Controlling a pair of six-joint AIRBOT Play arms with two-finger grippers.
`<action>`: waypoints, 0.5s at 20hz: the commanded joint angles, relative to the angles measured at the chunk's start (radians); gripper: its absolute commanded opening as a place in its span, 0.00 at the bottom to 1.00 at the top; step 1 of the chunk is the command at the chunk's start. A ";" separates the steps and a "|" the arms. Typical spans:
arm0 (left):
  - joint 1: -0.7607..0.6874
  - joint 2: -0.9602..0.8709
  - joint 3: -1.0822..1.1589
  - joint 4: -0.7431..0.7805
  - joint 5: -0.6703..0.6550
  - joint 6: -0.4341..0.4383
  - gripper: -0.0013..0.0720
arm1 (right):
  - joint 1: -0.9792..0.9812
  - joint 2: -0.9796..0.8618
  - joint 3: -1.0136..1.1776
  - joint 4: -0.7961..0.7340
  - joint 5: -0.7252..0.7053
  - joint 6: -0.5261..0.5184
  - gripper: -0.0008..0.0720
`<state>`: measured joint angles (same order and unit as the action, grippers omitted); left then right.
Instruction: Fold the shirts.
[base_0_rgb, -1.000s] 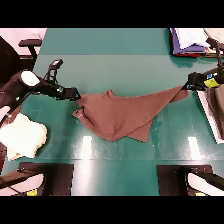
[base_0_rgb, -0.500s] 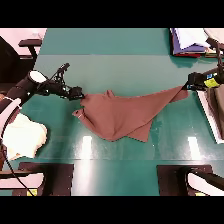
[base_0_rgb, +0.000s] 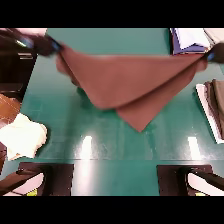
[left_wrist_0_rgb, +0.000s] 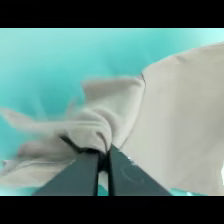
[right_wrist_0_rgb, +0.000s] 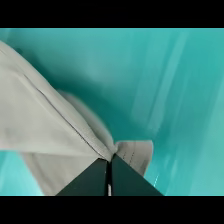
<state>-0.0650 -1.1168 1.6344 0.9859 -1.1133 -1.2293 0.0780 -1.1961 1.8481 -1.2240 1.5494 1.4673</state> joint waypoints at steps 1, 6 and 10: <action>0.000 0.175 0.223 0.049 0.043 -0.011 0.06 | 0.000 0.006 0.293 0.000 0.023 -0.003 0.03; 0.000 0.308 0.387 0.072 0.084 -0.086 0.06 | -0.001 0.220 0.182 -0.010 -0.172 -0.003 0.03; 0.000 0.312 0.442 0.077 0.116 -0.108 0.06 | -0.001 0.296 0.177 -0.010 -0.218 -0.002 0.03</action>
<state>-0.0650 -0.8242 2.0277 1.0489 -1.0252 -1.3140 0.0780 -0.9546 2.0220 -1.2304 1.3861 1.4643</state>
